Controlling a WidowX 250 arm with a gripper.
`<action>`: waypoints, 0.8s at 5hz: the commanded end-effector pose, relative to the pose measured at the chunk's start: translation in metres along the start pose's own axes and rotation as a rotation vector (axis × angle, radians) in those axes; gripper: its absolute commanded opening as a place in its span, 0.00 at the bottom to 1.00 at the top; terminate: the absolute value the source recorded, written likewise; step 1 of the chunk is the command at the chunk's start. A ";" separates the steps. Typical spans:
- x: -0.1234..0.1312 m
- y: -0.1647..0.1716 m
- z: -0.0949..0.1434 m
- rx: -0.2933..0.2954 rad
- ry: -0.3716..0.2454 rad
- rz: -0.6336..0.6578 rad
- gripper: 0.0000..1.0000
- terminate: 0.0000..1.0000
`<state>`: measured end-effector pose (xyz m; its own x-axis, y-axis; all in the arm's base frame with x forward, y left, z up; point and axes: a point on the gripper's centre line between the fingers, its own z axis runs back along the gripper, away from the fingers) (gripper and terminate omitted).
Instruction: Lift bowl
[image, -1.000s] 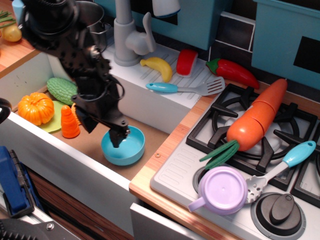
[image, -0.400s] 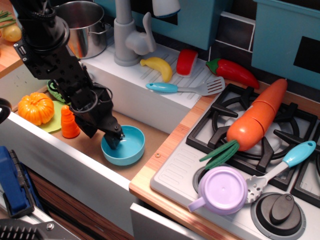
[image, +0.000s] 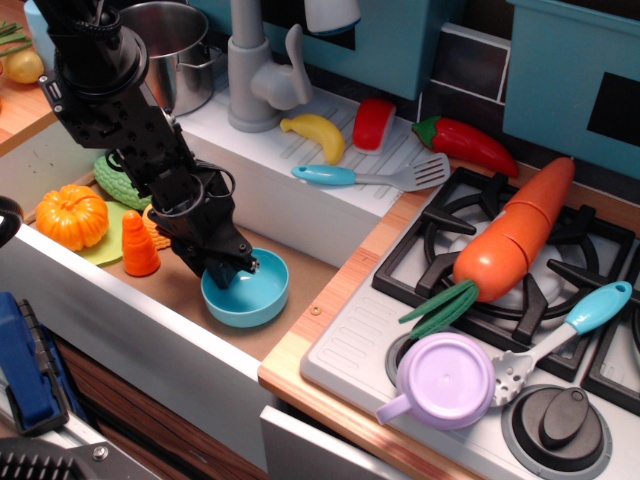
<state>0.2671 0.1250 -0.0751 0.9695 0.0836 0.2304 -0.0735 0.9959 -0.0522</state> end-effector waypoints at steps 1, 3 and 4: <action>0.016 -0.001 0.028 0.016 -0.016 0.007 0.00 0.00; 0.029 -0.006 0.083 0.064 0.006 -0.047 0.00 0.00; 0.036 -0.014 0.105 0.081 -0.005 -0.070 0.00 0.00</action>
<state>0.2736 0.1110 0.0265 0.9793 0.0046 0.2026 -0.0123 0.9993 0.0367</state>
